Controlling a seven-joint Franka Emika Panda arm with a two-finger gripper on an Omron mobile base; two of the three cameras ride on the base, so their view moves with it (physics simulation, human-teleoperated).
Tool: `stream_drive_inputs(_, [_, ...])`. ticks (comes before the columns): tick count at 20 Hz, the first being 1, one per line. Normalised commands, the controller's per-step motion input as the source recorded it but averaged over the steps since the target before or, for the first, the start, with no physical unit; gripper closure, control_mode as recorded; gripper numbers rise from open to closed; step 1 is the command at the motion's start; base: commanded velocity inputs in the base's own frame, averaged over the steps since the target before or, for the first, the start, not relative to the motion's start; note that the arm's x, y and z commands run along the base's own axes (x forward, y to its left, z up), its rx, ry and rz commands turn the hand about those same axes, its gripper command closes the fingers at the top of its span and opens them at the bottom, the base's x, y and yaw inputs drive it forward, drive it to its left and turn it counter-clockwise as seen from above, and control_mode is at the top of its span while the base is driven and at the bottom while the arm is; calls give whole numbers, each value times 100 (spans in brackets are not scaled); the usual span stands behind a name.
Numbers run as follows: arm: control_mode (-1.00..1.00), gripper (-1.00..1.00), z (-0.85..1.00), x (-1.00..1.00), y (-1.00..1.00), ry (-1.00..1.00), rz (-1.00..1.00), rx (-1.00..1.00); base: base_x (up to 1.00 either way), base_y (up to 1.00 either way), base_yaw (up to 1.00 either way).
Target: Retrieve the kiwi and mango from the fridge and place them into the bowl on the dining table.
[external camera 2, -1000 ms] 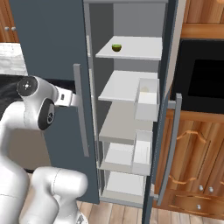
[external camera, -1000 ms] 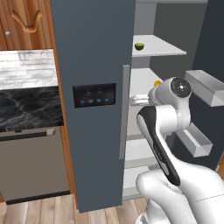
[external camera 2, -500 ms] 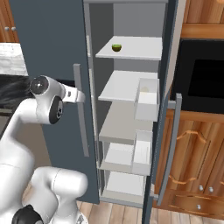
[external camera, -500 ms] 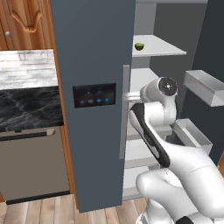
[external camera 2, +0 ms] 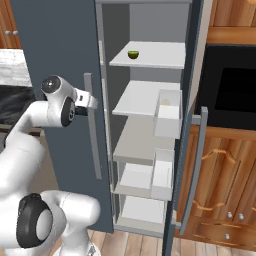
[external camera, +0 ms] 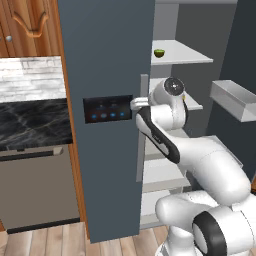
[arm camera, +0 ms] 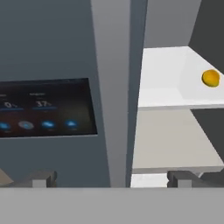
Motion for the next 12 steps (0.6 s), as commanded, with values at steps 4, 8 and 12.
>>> stream_drive_inputs(4, [-100,-100,-1,61,0,2,0,0,0,0,0])
stream_drive_inputs(8, [-100,-100,-21,48,0,0,0,0,0,0,0])
stream_drive_inputs(12, [-100,-100,-40,28,0,-9,0,0,0,0,0])
